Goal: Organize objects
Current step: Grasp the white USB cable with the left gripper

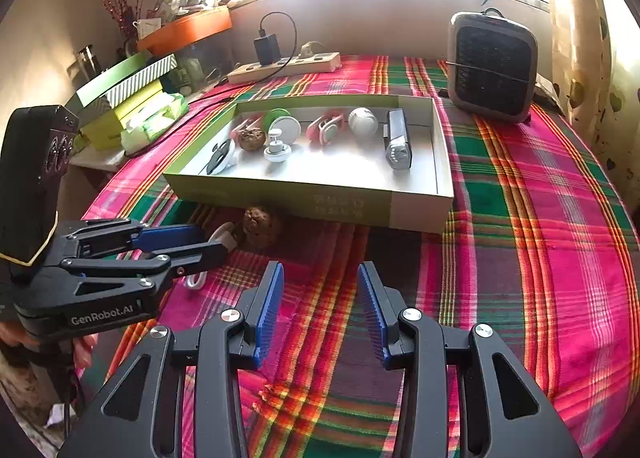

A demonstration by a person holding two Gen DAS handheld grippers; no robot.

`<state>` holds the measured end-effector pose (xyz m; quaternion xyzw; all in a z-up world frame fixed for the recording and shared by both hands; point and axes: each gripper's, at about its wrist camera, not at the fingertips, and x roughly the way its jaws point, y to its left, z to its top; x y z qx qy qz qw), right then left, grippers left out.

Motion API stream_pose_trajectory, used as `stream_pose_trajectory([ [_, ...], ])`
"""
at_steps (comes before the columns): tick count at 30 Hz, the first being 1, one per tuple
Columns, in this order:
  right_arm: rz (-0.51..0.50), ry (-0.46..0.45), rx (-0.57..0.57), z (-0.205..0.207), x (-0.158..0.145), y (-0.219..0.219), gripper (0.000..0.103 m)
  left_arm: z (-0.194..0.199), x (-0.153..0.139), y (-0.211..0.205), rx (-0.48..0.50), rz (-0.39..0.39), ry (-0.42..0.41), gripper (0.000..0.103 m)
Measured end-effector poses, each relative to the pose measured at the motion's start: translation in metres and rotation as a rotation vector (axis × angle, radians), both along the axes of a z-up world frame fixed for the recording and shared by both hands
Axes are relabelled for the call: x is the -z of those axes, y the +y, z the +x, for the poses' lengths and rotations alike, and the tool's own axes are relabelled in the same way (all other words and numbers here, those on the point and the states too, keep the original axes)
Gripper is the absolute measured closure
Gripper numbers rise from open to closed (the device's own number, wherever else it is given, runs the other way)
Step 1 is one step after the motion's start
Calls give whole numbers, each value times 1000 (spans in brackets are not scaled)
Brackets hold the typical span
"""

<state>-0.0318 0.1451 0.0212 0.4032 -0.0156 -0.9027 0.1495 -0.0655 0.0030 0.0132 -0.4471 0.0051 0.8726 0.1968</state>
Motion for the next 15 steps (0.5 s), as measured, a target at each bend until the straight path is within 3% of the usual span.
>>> stream_pose_trajectory([
  [9, 9, -7, -10, -3, 2, -4, 63, -2, 1, 2, -16, -34, 22, 69],
  [15, 16, -14, -14, -5, 4, -6, 63, -1, 1, 2, -28, -69, 46, 79],
])
